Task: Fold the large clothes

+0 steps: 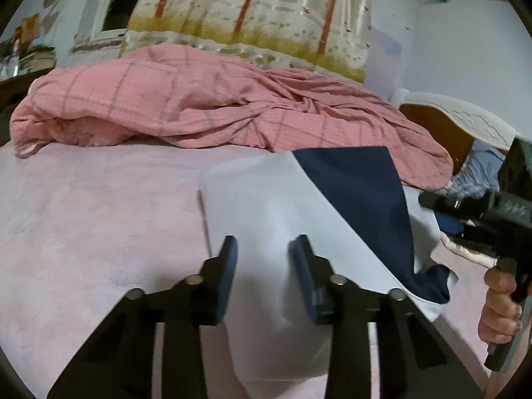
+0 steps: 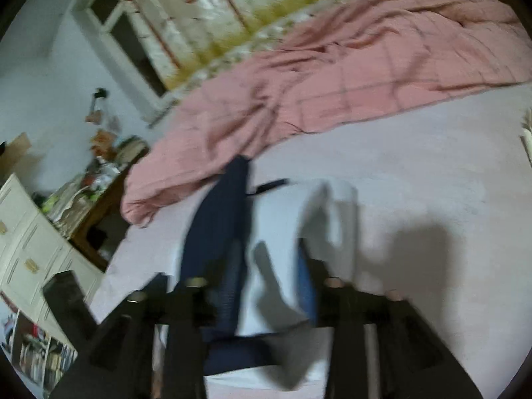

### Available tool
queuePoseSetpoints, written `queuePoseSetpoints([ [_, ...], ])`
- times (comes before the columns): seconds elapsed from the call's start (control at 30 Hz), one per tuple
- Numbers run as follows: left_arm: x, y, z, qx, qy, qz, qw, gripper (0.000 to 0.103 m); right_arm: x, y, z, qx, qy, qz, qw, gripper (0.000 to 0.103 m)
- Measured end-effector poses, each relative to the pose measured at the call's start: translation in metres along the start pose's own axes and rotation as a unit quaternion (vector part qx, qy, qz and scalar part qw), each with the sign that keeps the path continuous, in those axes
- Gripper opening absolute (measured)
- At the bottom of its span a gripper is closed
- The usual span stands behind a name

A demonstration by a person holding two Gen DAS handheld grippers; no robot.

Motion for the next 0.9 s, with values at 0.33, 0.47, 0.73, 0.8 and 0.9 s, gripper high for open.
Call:
queuePoseSetpoints([
  [0.33, -0.005, 0.005, 0.005, 0.011, 0.024, -0.017, 0.9995, 0.027, -0.011, 0.002, -0.002, 0.022, 0.081, 0.016, 0.996, 0.055],
  [0.47, -0.007, 0.008, 0.011, -0.003, 0.023, -0.018, 0.9996, 0.026, 0.027, -0.016, 0.004, 0.033, 0.125, 0.081, 0.988, 0.077],
  [0.73, -0.007, 0.01, 0.015, -0.012, 0.023, -0.019, 0.9995, 0.026, -0.04, 0.032, 0.004, 0.055, 0.131, -0.088, 0.986, 0.096],
  [0.8, -0.006, 0.009, 0.016, -0.019, 0.02, -0.017, 0.9995, 0.027, -0.049, 0.04, 0.016, 0.013, 0.115, -0.098, 0.988, 0.103],
  [0.9, -0.001, 0.003, 0.009, -0.013, 0.008, -0.008, 0.9999, 0.075, -0.056, 0.047, 0.032, -0.035, 0.062, -0.116, 0.991, 0.103],
])
Point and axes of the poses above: each gripper's, at about its wrist camera, not at the fingertips, and x roughly against the way its jaws point, z to its right, y to its underside, the point moved 9 cm from there along -x, roughly the way its jaws point, and after that the axes turned 8 degrees about x, right-handed, at the moved point
